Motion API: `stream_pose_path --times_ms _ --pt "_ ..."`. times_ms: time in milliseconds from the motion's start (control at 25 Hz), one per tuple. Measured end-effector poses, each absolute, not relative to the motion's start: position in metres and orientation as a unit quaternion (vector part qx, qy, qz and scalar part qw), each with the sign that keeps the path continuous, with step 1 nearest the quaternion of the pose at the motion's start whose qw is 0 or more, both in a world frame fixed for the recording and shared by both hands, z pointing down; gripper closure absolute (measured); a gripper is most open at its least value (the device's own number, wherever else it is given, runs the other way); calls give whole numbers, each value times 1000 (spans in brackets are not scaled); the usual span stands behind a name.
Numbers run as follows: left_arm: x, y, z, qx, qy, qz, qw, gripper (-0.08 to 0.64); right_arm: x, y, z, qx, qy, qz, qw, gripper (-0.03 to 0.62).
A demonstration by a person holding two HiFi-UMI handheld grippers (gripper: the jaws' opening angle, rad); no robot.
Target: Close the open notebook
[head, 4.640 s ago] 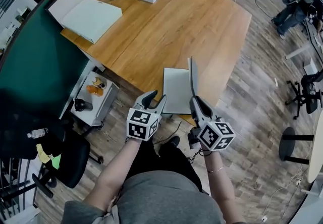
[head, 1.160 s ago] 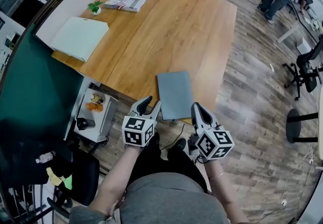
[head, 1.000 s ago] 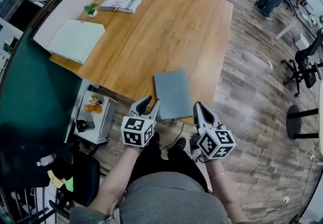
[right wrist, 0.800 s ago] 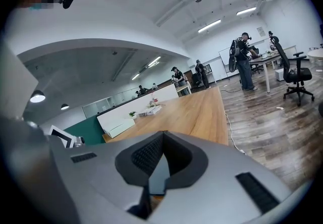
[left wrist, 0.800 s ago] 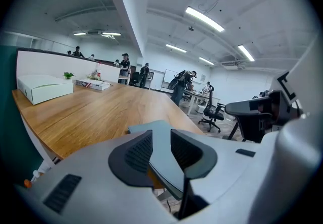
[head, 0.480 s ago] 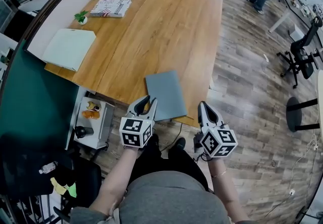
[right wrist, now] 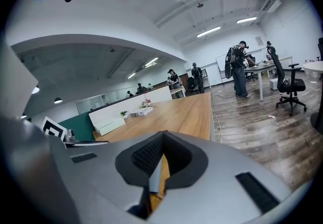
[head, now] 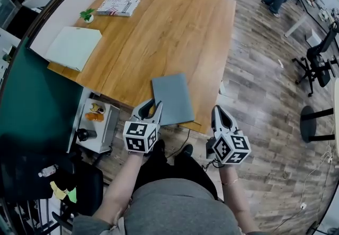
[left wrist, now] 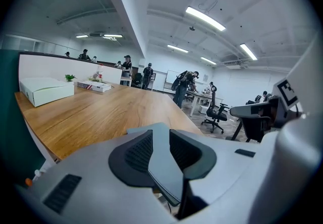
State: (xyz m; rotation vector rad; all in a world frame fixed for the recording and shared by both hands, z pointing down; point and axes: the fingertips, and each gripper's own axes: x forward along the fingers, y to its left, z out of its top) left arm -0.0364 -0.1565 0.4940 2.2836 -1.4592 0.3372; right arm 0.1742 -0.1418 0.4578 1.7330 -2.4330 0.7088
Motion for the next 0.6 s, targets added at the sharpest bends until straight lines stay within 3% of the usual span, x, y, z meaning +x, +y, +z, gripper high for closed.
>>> stream_pose_path --times_ms 600 --pt "-44 -141 491 802 -552 122 195 449 191 -140 468 560 -792 239 42 591"
